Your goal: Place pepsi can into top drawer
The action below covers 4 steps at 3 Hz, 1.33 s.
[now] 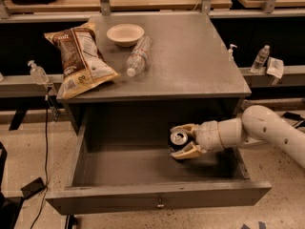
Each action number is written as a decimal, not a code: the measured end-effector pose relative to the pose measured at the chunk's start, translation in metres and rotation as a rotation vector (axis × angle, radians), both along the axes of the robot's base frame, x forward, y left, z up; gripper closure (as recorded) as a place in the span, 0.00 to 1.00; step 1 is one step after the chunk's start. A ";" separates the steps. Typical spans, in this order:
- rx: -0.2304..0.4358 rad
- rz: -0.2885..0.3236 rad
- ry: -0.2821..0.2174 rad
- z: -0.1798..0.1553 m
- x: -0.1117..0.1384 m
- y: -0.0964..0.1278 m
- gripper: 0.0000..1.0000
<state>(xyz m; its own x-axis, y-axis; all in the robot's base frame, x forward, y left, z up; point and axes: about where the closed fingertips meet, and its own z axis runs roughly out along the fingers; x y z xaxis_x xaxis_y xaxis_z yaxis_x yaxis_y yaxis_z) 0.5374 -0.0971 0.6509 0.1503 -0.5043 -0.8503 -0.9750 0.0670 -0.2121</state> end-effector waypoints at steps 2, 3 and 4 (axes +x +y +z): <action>0.001 0.005 0.002 -0.001 0.000 0.003 0.00; 0.055 0.026 0.004 0.005 -0.002 0.005 0.00; 0.129 0.006 -0.033 0.059 -0.008 -0.005 0.00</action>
Offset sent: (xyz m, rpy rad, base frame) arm -0.0003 0.0019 -0.0005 0.0011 0.0012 0.0035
